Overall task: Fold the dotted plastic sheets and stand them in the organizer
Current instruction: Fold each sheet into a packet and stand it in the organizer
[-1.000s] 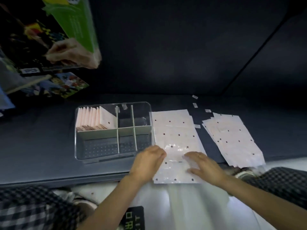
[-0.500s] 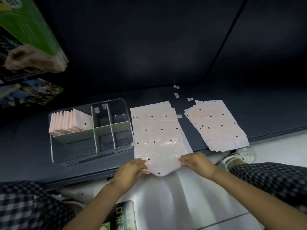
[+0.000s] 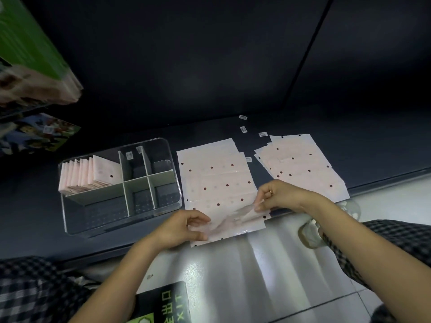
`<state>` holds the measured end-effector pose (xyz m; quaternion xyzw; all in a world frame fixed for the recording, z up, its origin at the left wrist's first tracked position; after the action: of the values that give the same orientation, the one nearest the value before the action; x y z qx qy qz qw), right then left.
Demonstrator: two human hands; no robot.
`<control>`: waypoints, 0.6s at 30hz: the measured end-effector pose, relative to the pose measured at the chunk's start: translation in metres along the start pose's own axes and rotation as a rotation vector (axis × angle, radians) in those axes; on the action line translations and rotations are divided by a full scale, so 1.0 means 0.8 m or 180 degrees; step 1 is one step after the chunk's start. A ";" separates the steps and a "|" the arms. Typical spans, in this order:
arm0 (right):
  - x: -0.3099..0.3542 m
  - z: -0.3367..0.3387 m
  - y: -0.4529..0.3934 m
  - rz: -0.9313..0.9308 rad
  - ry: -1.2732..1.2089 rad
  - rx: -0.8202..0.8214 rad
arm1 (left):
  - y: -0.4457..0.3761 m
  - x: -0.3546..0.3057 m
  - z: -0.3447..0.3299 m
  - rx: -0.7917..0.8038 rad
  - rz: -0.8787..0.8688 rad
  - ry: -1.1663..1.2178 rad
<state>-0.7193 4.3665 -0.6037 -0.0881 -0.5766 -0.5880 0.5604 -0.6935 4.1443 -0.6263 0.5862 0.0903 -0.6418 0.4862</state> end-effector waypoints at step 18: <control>-0.006 0.059 -0.052 0.0085 -0.0806 -0.1364 | 0.008 -0.052 0.066 -0.2199 -0.0663 -0.0633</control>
<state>-0.7747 4.3936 -0.6162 -0.2855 -0.5031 -0.6737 0.4599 -0.7306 4.1269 -0.5729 0.3101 0.3129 -0.6733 0.5938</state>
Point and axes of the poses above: each hand's wrist, its own y-axis away from the middle knuckle, its own z-axis out of the back of the hand, x = y × z, the point moved 9 cm from there along -y, towards the middle knuckle, and after that the axes turned 2 degrees about y, right-handed, at the moved point
